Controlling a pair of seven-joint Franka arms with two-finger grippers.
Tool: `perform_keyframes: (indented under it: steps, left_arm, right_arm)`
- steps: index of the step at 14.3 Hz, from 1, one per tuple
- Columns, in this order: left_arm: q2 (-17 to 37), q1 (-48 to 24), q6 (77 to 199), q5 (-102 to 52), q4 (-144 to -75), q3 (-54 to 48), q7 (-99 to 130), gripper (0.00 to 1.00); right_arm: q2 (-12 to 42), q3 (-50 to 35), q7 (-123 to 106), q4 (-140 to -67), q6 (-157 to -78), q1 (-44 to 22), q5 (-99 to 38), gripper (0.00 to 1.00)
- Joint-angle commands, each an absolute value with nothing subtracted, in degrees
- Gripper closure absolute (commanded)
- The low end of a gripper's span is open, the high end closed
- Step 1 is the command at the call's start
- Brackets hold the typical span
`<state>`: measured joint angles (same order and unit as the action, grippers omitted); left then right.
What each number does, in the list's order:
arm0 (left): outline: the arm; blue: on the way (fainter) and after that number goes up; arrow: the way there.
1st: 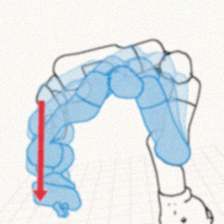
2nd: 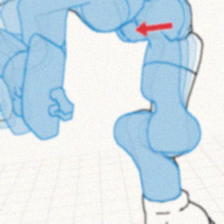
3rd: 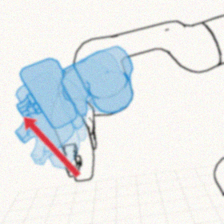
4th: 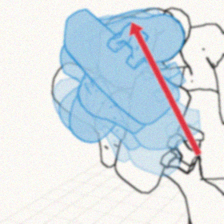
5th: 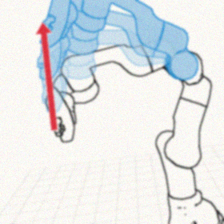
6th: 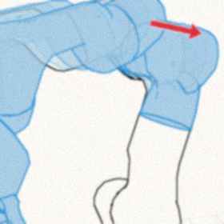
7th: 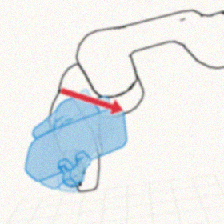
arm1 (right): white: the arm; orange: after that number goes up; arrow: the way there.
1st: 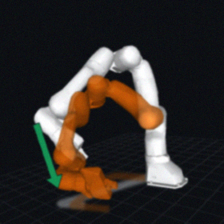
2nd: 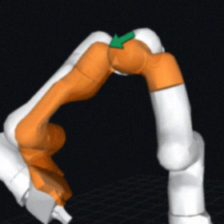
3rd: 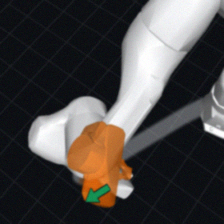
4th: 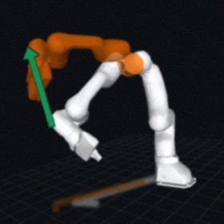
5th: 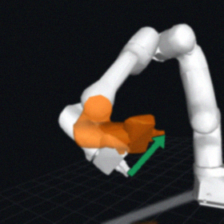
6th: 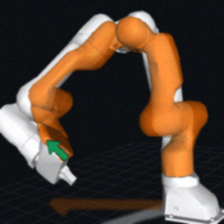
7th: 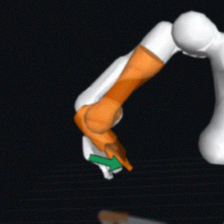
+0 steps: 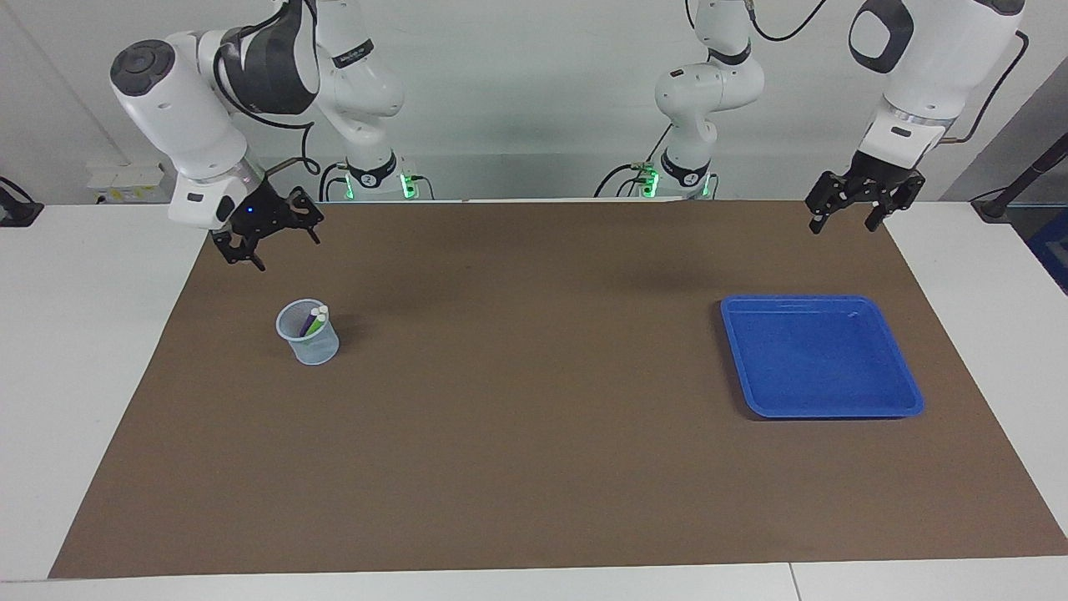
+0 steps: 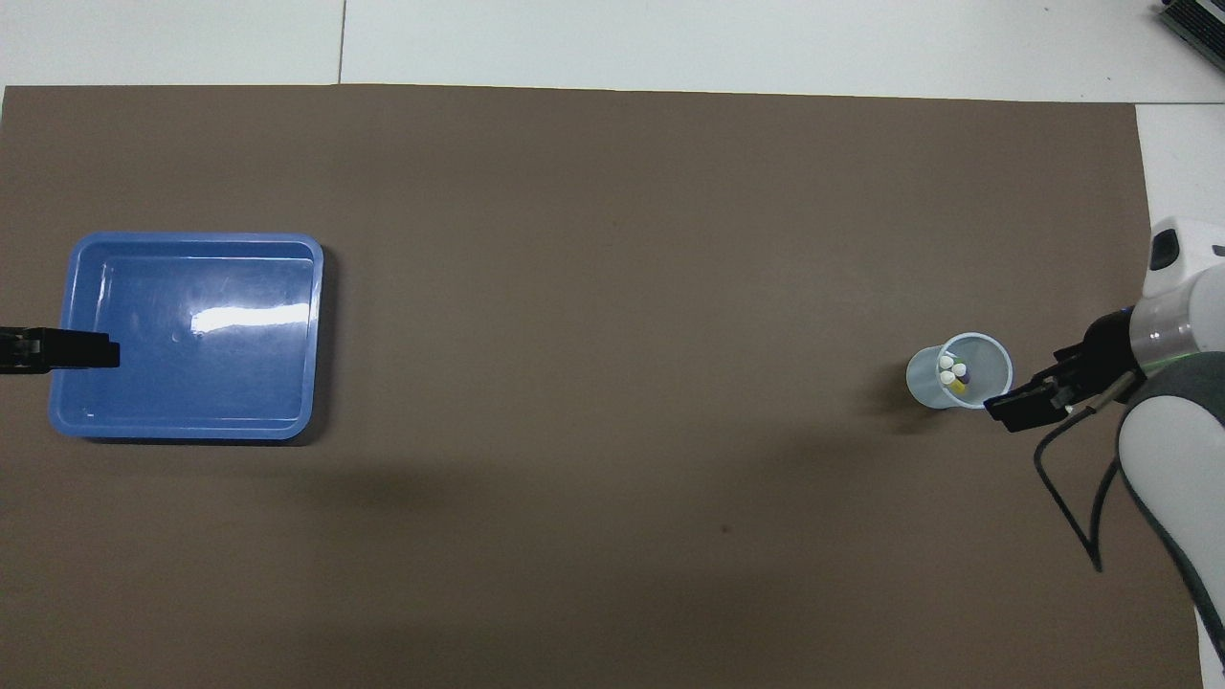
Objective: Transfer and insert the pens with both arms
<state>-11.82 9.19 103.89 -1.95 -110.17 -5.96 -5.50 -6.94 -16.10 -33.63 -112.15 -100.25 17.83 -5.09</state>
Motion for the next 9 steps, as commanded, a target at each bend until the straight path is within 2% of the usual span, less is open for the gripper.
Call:
perform_keyframes:
  steps: [1, 4, 9]
  left_arm:
    - [-10.8, 5.6, 104.0, -0.9, -108.9, -4.3, -5.1, 0.0]
    - [-10.8, -0.8, 104.0, -0.1, -108.7, 1.7, -3.9, 0.0]
    - [-9.3, -1.0, 102.6, 0.2, -107.0, 2.2, -4.0, 0.0]
  right_arm:
    - [-7.6, -16.3, -33.0, -112.5, -99.8, 18.5, -4.4, 0.0]
    - [-7.4, -14.3, -32.8, -111.6, -99.3, 14.9, -4.2, 0.0]
    - [-4.8, -6.3, -14.4, -105.6, -95.5, 4.0, -3.3, 0.0]
